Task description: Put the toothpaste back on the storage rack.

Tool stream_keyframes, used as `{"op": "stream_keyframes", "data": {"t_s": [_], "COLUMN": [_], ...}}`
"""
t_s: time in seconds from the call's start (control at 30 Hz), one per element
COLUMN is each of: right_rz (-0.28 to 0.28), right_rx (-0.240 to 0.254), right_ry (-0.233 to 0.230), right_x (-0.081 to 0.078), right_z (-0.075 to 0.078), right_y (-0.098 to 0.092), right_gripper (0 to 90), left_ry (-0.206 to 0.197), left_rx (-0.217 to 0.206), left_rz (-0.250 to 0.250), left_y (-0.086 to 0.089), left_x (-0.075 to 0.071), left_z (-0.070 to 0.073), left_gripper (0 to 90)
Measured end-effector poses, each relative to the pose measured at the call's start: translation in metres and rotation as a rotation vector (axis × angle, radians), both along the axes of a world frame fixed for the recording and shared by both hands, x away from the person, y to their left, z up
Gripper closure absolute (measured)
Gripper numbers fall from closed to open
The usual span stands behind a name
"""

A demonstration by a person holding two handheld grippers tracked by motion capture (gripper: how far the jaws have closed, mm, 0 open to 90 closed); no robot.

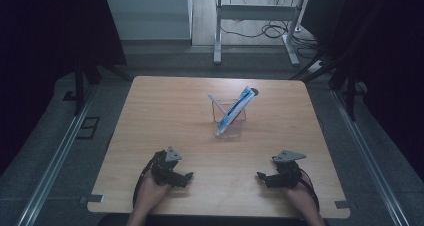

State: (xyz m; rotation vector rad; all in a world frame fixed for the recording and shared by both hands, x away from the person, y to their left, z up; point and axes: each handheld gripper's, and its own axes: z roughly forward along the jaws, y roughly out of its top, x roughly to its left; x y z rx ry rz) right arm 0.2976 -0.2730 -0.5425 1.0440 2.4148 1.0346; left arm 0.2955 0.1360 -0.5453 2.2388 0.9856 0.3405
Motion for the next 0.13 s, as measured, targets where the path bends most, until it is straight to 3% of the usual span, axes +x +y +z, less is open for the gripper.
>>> {"op": "stream_keyframes", "data": {"t_s": [0.13], "right_rz": [0.0], "right_rx": [0.001], "right_ry": [0.001], "right_x": [-0.0001], "right_z": [-0.0001], "right_y": [0.0], "right_gripper": [12.3], "left_ry": [0.001], "left_rx": [0.0], "left_rz": [0.002], "left_y": [-0.0001], "left_x": [-0.0002], "left_z": [0.0], "left_gripper": [0.0]}}
